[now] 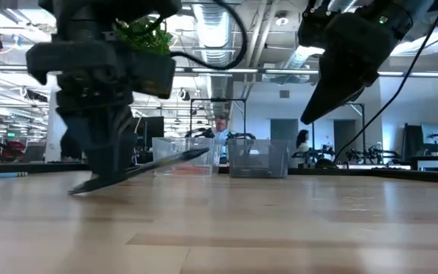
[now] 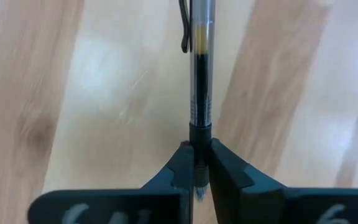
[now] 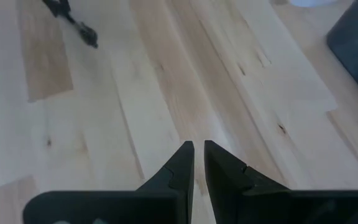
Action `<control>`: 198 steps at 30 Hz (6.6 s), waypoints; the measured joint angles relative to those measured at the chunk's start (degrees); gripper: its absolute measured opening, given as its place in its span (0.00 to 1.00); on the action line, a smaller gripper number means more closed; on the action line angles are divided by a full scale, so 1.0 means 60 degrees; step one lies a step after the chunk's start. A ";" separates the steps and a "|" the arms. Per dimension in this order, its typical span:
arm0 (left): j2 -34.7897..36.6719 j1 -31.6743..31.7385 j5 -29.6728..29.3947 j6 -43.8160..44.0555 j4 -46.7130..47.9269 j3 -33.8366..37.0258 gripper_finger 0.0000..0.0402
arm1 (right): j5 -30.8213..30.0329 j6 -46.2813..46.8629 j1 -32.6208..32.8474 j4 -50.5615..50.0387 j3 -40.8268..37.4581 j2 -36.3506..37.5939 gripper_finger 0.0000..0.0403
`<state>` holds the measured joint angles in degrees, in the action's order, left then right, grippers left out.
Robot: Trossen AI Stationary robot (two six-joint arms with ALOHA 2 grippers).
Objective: Sort pens & pencils
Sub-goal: Put the black pen into the black bin
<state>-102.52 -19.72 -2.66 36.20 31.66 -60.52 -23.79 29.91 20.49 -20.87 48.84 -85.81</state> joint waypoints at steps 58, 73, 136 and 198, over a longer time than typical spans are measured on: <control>0.1789 0.4042 0.1697 -0.6684 -0.5634 -0.0025 0.03 | -0.3159 -0.0127 -0.0849 -0.3467 0.1257 0.2955 0.75; 0.1770 0.4607 0.1395 -0.7299 -0.6367 -0.0025 0.03 | -0.3501 -0.1567 -0.0842 -0.2354 0.1249 0.2041 0.79; 0.1756 0.4607 0.3563 -0.9417 -0.7935 -0.0025 0.05 | -0.1474 -0.4564 -0.0812 0.2384 0.1257 0.2058 0.15; 0.1840 0.3616 0.0560 -0.7165 0.0894 -0.0025 0.51 | 0.4736 -0.4597 -0.8284 -0.1809 0.4568 -0.2997 0.18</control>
<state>-91.48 1.98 0.70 -6.79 37.02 -60.66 4.62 2.33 -29.22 -31.72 76.25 -103.79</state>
